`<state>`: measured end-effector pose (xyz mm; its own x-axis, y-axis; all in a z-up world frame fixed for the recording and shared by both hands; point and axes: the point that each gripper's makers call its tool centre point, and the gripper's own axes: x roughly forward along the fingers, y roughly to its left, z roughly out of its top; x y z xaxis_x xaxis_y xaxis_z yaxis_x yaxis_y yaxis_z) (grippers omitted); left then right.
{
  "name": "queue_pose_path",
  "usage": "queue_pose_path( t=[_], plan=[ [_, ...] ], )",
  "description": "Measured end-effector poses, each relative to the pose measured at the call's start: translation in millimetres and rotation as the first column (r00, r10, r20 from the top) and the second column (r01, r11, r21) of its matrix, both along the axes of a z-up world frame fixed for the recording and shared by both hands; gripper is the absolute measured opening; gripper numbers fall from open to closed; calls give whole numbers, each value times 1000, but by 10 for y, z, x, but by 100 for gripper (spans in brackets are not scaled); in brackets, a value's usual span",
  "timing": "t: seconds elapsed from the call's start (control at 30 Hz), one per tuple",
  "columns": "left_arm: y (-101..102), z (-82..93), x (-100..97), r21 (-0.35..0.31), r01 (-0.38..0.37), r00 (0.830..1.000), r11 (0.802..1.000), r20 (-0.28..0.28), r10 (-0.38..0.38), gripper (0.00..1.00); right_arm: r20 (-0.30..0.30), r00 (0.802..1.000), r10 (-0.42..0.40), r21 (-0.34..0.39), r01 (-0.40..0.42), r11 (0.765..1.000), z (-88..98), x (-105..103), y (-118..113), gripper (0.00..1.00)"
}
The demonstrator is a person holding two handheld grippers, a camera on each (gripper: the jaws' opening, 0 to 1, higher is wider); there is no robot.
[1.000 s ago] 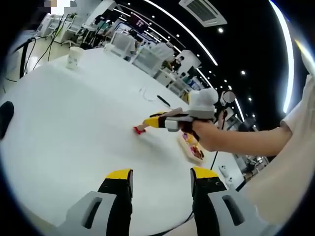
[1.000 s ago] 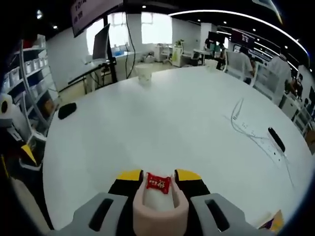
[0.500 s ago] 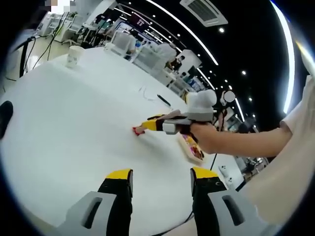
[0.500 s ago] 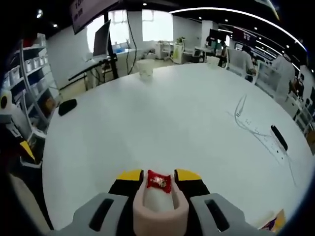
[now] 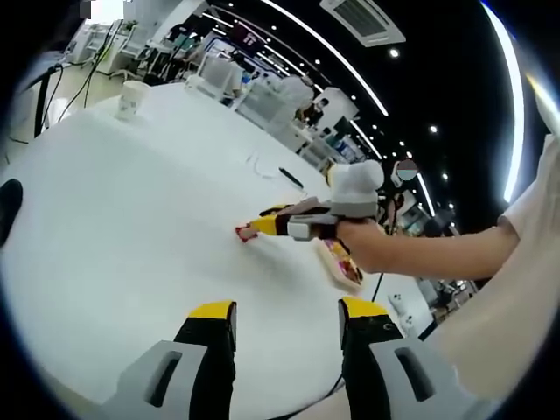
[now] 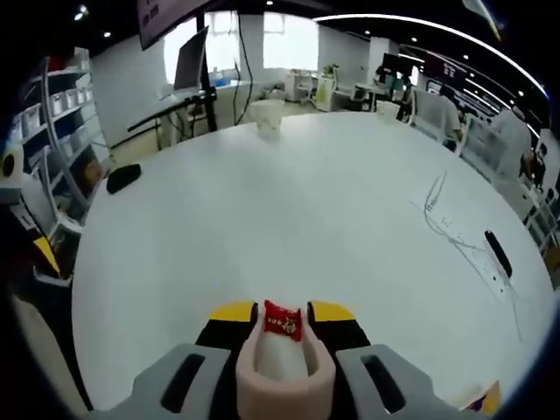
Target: Place the target food into the container with the food tongs after gripping and lifting it, then release it inside without dropping or visibly crushing the food.
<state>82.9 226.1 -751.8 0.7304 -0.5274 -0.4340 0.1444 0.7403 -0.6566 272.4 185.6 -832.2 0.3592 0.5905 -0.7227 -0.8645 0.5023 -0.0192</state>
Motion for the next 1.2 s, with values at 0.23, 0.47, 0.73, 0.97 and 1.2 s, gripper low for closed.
queue_pose_path(
  t=[0.23,0.47,0.73,0.97,1.2],
  plan=[
    [-13,14,-12,-4,9,1000,1000,6,-9,46,-28,1000,-7,15,8,1000,40,0,-20,21],
    [-14,28,-3,-5,7,1000,1000,14,-7,46,-37,999,-17,31,18,999,124,-27,-90,20],
    [-82,77,21,-6,25,999,1000,33,-25,46,-39,997,-60,66,62,996,285,-23,-225,20],
    [-139,127,30,-1,43,998,999,54,-43,46,-36,995,-89,96,92,991,411,-16,-339,21],
    [-171,184,35,2,50,996,999,79,-49,46,-29,993,-116,122,119,985,555,-20,-422,21]
  ],
)
